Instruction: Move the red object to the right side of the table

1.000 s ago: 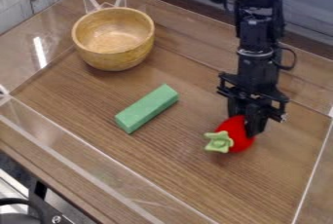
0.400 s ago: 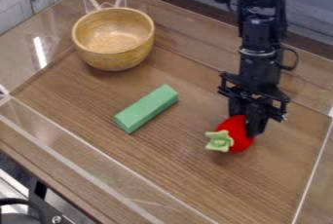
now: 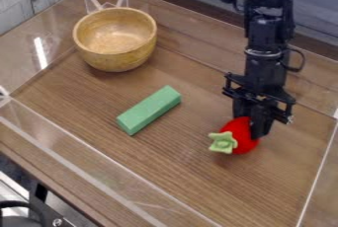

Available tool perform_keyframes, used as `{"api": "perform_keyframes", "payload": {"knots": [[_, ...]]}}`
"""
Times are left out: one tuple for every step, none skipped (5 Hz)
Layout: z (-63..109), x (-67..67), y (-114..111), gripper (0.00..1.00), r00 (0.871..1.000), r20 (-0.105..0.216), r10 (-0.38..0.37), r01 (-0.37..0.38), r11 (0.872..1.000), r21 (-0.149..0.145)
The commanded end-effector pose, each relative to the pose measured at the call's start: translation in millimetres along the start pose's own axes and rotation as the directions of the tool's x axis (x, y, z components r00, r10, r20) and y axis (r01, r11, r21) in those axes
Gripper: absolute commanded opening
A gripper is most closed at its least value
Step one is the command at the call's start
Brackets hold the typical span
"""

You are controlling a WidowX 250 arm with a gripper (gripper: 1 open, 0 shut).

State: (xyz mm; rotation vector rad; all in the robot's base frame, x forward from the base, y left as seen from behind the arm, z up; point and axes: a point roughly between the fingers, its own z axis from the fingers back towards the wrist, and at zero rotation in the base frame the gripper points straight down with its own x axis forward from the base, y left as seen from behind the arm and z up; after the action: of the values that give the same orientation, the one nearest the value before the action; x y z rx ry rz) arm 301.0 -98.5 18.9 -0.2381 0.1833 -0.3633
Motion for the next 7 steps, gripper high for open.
{"api": "perform_keyframes", "payload": {"knots": [[0.1, 0.8, -10.8, 0.0, 1.0, -0.006, -0.023, 0.023, 1.0, 0.006], [-0.2, 0.5, -11.5, 0.0, 1.0, -0.015, -0.024, 0.024, 1.0, 0.005], [-0.6, -0.1, -12.3, 0.0, 0.999, -0.025, -0.025, 0.025, 1.0, 0.004], [-0.8, -0.9, -13.5, 0.0, 0.999, -0.034, -0.028, 0.028, 1.0, 0.004], [-0.9, -1.1, -15.6, 0.0, 0.999, -0.04, -0.034, 0.034, 0.999, 0.001], [-1.8, -1.3, -17.5, 0.0, 0.998, -0.046, -0.04, 0.04, 0.999, -0.002], [-2.2, -1.9, -19.6, 0.0, 0.998, -0.052, -0.047, 0.047, 0.999, -0.006]]}}
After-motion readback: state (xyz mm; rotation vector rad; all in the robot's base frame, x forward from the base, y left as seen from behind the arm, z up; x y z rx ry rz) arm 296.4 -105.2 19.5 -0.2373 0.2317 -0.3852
